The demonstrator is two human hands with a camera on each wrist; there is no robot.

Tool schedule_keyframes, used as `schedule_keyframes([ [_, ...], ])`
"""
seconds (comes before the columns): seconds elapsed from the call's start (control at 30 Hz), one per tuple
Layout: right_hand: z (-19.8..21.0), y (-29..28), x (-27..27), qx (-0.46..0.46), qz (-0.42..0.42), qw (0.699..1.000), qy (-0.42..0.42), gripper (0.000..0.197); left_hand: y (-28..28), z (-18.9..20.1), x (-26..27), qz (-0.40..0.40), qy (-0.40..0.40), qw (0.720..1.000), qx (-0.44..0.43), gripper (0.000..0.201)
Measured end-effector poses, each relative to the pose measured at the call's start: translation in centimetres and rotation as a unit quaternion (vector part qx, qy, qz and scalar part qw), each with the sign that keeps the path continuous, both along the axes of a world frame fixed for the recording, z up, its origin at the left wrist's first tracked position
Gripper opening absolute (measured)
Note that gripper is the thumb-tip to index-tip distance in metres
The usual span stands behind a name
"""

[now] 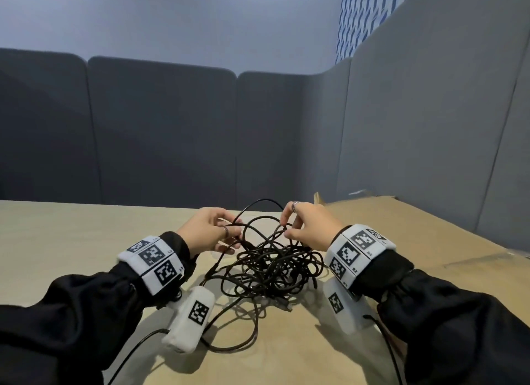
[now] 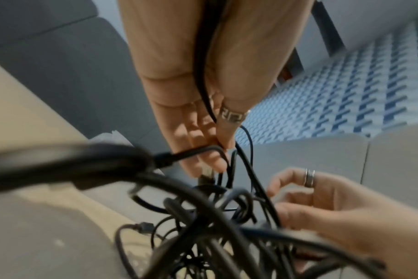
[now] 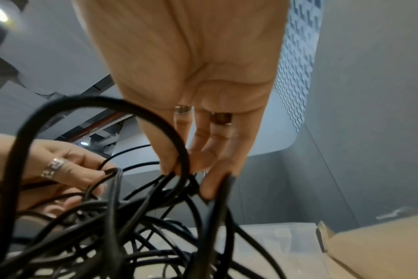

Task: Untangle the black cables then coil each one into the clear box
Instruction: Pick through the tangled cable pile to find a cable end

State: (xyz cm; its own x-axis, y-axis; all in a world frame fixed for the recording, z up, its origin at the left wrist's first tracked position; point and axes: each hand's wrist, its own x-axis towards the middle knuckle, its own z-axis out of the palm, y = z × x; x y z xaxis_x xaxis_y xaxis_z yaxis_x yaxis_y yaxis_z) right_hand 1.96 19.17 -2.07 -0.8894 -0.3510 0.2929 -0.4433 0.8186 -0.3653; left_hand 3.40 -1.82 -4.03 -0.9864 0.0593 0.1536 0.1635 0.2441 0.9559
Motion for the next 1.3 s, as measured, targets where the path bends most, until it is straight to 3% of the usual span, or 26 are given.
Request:
schedule_keyframes([
  [0.1, 0.1, 0.9, 0.1, -0.009, -0.007, 1.0, 0.011, 0.016, -0.1, 0.2, 0.6, 0.004, -0.022, 0.997, 0.072, 0.008],
  [0.23, 0.0, 2.0, -0.1, -0.031, -0.025, 0.999, -0.018, 0.014, -0.5, -0.1, 1.0, 0.028, -0.027, 0.997, 0.06, 0.005],
  [0.33, -0.3, 1.0, 0.9, -0.009, -0.03, 0.996, 0.079, 0.009, 0.1, 0.1, 1.2, 0.021, -0.032, 0.996, 0.08, 0.008],
  [0.43, -0.4, -1.5, 3.0, 0.011, 0.044, 0.992, 0.12, 0.019, 0.9, 0.5, 1.4, 0.008, -0.041, 0.994, 0.106, 0.011],
  [0.53, -0.2, -2.7, 3.2, 0.049, 0.051, 0.996, 0.062, 0.024, 1.4, 0.8, 1.5, 0.001, -0.043, 0.991, 0.13, 0.012],
  [0.63, -0.2, -2.7, 2.6, -0.07, 0.078, 0.994, -0.025, 0.016, 1.4, 1.0, 1.4, -0.005, -0.045, 0.987, 0.154, 0.014],
  [0.73, -1.0, -2.7, 1.8, -0.077, 0.089, 0.991, -0.066, 0.033, 1.4, 0.9, 1.3, -0.025, -0.039, 0.99, 0.131, 0.019],
  [0.9, -1.1, -2.3, 0.3, -0.193, 0.06, 0.974, -0.099, 0.03, 0.7, 1.4, 1.7, -0.01, -0.033, 0.989, 0.141, 0.031],
  [1.03, -0.8, -1.1, -0.3, -0.271, 0.057, 0.952, -0.131, 0.024, -1.7, 1.1, 1.7, 0.04, -0.066, 0.997, 0.026, 0.061],
  [1.1, -0.6, -0.8, -0.3, -0.323, 0.053, 0.931, -0.161, 0.021, -1.8, 0.4, 2.2, -0.047, -0.095, 0.993, -0.045, 0.076],
  [1.2, -0.6, -0.8, -0.2, -0.4, 0.046, 0.893, -0.201, 0.022, -0.1, -0.4, 3.4, -0.156, -0.13, 0.976, -0.084, 0.087],
  [1.23, -0.6, -0.8, -0.2, -0.42, 0.046, 0.881, -0.212, 0.023, 0.5, -0.7, 3.5, -0.156, -0.124, 0.975, -0.101, 0.086],
  [1.3, -0.7, -0.8, -0.1, -0.445, 0.045, 0.864, -0.232, 0.024, 1.5, -1.3, 3.5, -0.123, -0.093, 0.974, -0.167, 0.064],
])
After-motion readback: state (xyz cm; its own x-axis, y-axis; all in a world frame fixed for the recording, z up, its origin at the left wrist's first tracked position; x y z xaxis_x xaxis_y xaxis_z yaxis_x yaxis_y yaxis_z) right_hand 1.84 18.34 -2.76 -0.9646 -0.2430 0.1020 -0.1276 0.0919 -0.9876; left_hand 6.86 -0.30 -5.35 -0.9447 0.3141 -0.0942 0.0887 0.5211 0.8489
